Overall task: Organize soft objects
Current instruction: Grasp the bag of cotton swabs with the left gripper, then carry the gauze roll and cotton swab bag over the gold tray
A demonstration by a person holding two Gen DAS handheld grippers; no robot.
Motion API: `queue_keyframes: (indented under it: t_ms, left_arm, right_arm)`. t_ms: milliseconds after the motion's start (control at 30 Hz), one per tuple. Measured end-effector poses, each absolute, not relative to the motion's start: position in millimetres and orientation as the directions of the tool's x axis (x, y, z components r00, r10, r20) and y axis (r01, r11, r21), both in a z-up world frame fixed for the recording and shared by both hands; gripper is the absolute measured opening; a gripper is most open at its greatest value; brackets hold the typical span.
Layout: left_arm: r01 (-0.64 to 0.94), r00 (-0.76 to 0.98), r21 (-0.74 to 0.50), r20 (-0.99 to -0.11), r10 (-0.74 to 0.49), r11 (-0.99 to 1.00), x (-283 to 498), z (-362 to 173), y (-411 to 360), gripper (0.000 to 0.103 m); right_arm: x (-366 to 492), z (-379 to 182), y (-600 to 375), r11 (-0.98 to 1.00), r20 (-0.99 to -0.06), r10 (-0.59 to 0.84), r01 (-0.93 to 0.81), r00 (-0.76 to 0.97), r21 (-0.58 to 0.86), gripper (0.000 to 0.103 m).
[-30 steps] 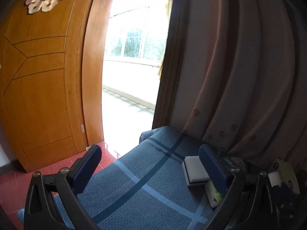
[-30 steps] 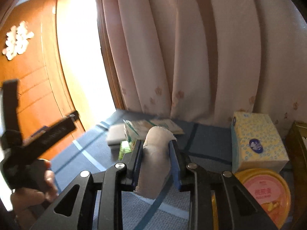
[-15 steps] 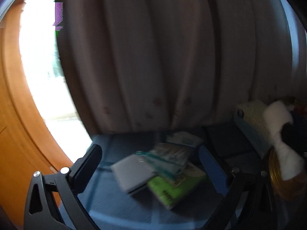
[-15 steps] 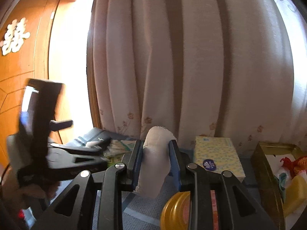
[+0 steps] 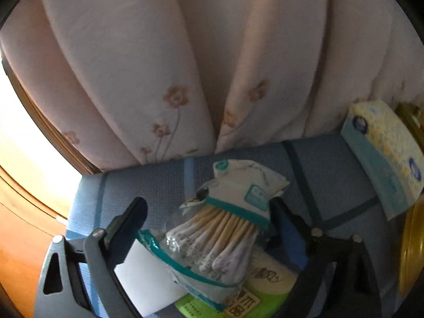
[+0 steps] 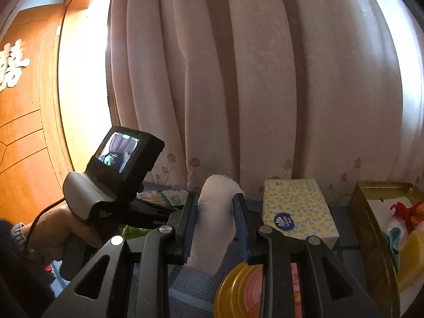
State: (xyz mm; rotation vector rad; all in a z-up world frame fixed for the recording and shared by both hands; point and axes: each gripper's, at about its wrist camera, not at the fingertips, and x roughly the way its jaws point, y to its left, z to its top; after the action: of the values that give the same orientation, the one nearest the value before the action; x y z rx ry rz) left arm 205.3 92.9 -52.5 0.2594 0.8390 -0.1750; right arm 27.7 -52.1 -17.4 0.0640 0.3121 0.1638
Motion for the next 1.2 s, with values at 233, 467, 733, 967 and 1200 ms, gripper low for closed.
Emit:
queue_keyframes:
  t_ms: [233, 467, 733, 967, 1200]
  left_arm:
    - [0.188, 0.742, 0.057, -0.662, -0.104, 0.981, 182, -41, 104, 0.043]
    - [0.126, 0.894, 0.009, -0.434, -0.109, 0.992, 95, -13, 108, 0.043]
    - [0.037, 0.956, 0.058, -0.292, -0.019, 0.998, 40, 1, 89, 0.043]
    - [0.003, 0.963, -0.002, -0.27, -0.003, 1.0, 19, 3, 89, 0.043]
    - [0.022, 0.965, -0.003, -0.263, -0.022, 1.0, 6, 2, 79, 0.043]
  right_arm:
    - [29, -18, -51, 0.987, -0.297, 0.158, -0.139, 0.942, 0.083, 0.03]
    - [21, -17, -51, 0.991, -0.268, 0.13, -0.113, 0.954, 0.076, 0.03]
    - [9, -15, -59, 0.997, -0.233, 0.065, -0.054, 0.97, 0.055, 0.031]
    - [-10, -19, -68, 0.999, -0.217, 0.019, -0.024, 0.976, -0.023, 0.03]
    - [-26, -23, -78, 0.997, -0.2, -0.016, 0.002, 0.98, -0.072, 0.03]
